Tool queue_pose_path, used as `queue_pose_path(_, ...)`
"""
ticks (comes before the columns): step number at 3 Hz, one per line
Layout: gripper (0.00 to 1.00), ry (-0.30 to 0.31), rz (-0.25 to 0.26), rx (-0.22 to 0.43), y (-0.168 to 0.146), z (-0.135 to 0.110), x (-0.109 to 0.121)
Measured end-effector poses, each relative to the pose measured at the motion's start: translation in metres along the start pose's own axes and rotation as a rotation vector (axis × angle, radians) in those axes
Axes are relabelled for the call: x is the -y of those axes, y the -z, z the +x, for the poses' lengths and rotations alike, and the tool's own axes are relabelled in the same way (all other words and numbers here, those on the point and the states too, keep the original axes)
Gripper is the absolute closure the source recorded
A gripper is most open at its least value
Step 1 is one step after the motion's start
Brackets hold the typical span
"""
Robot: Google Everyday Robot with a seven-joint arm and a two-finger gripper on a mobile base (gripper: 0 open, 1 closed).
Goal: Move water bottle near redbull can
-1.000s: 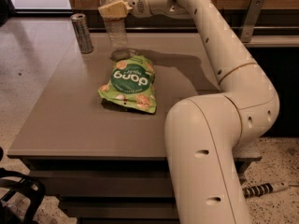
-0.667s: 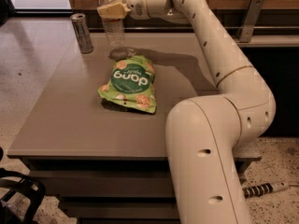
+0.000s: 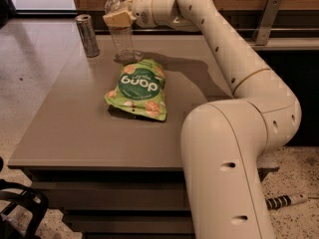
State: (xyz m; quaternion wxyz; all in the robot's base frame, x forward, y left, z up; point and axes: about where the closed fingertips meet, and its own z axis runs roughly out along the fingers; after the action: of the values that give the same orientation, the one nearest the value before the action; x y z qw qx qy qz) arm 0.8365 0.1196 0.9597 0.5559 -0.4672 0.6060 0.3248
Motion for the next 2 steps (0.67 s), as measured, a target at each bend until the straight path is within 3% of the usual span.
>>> queue_pose_path(2,1.00,0.002,0.031,-0.020,-0.0095,0.0171,-0.0095)
